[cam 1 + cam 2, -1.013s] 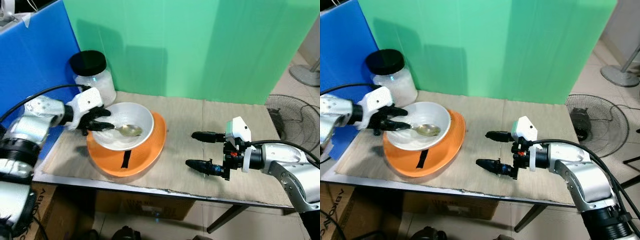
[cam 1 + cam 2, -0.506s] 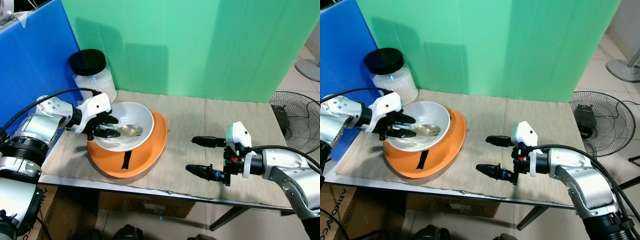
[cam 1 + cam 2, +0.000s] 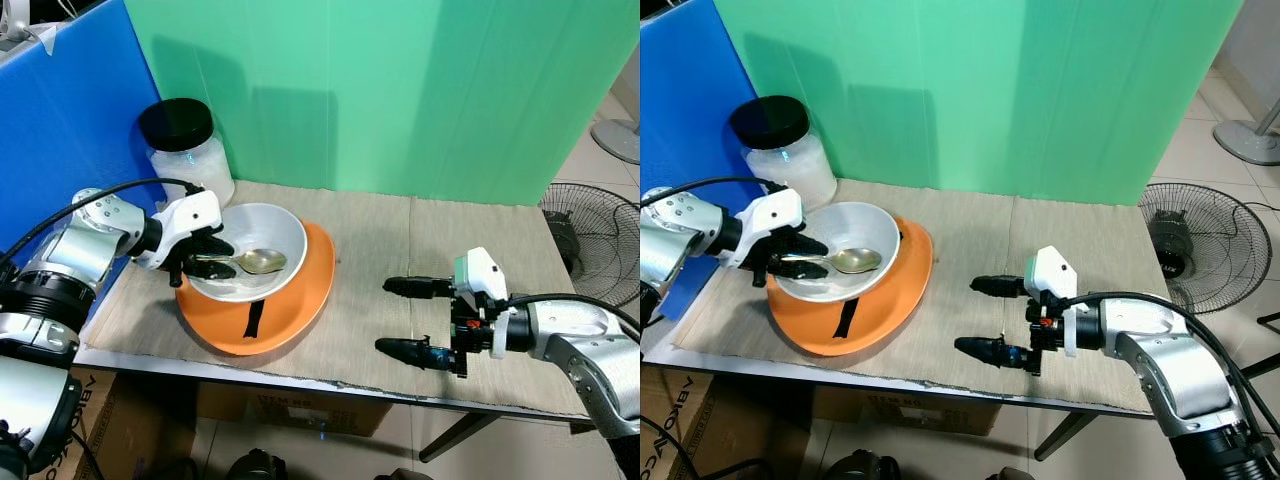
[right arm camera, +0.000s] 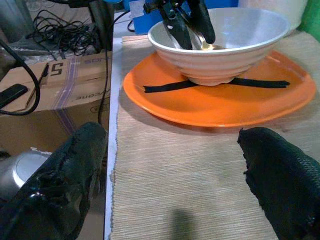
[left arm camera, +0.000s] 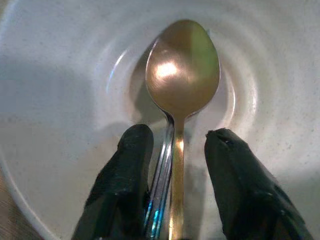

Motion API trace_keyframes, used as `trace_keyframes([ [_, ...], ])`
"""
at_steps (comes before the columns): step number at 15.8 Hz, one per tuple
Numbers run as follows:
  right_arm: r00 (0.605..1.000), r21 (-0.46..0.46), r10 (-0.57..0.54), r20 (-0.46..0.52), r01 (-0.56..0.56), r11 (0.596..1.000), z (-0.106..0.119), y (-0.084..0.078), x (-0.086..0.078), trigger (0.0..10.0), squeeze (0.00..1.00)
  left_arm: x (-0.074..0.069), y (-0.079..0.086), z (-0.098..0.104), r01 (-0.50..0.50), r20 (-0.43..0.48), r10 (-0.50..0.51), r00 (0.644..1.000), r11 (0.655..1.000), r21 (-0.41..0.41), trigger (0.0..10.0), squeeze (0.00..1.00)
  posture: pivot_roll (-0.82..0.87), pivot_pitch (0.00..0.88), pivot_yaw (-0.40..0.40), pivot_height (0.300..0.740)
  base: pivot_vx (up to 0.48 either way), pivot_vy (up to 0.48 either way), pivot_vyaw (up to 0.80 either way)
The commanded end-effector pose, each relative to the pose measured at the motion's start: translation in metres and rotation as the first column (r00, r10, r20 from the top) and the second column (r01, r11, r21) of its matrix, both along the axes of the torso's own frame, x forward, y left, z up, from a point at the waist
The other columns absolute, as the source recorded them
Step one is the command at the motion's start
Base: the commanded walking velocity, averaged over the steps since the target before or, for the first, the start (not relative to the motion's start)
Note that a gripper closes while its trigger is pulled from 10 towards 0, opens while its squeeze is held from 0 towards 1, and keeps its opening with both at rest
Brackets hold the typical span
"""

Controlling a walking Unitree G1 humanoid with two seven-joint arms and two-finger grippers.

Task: Setting the table

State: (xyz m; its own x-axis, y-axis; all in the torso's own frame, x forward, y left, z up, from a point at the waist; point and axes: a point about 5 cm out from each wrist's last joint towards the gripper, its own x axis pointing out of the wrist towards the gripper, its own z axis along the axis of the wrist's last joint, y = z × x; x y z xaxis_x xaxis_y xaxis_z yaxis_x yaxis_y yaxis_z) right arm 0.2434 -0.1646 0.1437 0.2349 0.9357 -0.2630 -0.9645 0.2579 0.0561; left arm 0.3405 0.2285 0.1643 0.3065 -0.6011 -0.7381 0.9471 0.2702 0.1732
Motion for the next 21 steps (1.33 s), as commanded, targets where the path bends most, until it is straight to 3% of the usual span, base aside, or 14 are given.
trace_keyframes([
  [1,1.0,-0.012,0.021,0.02,-0.021,1.0,0.003,0.001,0.001,10.0,0.0,0.001,0.0,0.005,0.018,0.008,-0.018,1.0,0.999,0.041,0.0,0.0,-0.07,0.039,0.053,0.74,0.0,0.0,0.0],
  [4,0.997,0.0,0.07,0.019,-0.07,0.998,0.005,0.003,-0.002,10.0,0.0,0.002,0.004,0.002,0.006,0.007,-0.007,1.0,0.995,0.099,0.0,0.0,-0.07,0.039,0.057,0.74,0.0,0.0,0.0],
  [21,0.997,-0.008,0.075,0.029,-0.075,0.997,0.004,0.0,-0.002,10.0,0.0,0.01,-0.006,0.02,0.04,0.148,-0.043,0.988,0.999,0.023,0.0,0.0,-0.07,0.039,0.048,0.74,0.0,0.0,0.0],
])
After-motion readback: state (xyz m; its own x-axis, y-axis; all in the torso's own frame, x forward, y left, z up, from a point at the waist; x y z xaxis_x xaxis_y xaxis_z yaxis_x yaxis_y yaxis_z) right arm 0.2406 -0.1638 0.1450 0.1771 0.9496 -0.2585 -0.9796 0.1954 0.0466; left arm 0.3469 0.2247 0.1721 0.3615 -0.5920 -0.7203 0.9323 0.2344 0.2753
